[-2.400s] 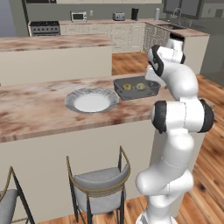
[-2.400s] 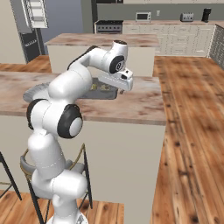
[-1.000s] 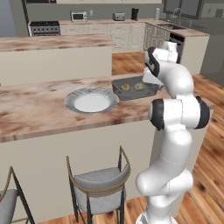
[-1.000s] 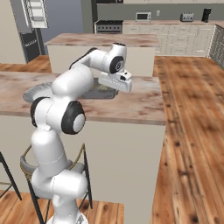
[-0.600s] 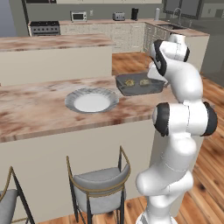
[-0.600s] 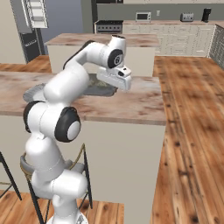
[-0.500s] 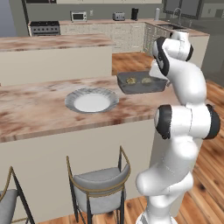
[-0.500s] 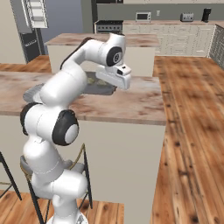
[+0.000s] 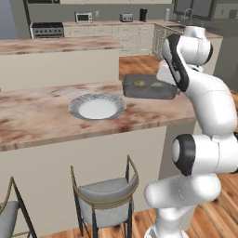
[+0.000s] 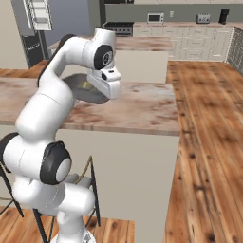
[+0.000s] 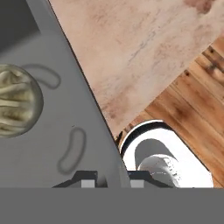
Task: Place two dumplings into each of the tupperware containers and then place the containers in the fridge.
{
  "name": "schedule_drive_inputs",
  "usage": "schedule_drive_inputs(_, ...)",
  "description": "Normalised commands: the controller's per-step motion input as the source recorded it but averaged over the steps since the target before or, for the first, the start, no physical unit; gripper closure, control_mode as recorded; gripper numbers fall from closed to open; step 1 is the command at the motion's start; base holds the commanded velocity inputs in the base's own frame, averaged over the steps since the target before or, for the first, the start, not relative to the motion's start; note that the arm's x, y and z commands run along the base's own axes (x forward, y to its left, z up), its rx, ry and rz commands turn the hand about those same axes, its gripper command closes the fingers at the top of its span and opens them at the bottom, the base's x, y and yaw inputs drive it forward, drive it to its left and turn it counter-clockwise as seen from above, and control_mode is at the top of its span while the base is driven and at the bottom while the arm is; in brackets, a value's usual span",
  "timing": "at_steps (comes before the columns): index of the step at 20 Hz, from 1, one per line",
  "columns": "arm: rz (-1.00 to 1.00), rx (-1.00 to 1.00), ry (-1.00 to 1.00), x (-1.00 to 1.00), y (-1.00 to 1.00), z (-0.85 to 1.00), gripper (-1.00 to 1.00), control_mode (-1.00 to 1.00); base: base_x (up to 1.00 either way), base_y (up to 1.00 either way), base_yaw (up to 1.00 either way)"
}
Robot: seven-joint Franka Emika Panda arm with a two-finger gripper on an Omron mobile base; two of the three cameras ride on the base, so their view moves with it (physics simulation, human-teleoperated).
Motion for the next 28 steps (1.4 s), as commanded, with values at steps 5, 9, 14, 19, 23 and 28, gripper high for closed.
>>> schedule_drive_inputs(5, -0.48, -0.01, 0.00, -0.79, 0.51, 0.16, 1.00, -1.00, 0.00, 0.00, 0.00)
schedule_drive_inputs(9, -0.59, 0.00, 0.00, -0.74, 0.31, 0.10, 1.00, -1.00, 0.00, 0.00, 0.00)
schedule_drive_inputs(14, -0.64, -0.01, 0.00, -0.42, 0.39, 0.01, 1.00, -1.00, 0.00, 0.00, 0.00)
schedule_drive_inputs(19, -0.40, -0.01, 0.00, -0.15, 0.16, 0.02, 1.00, -1.00, 0.00, 0.00, 0.00)
schedule_drive_inputs(23, -0.20, 0.00, 0.00, -0.07, 0.12, 0.01, 1.00, -1.00, 0.00, 0.00, 0.00)
schedule_drive_inputs(28, -0.05, 0.00, 0.01, -0.05, 0.09, 0.01, 1.00, -1.00, 0.00, 0.00, 0.00)
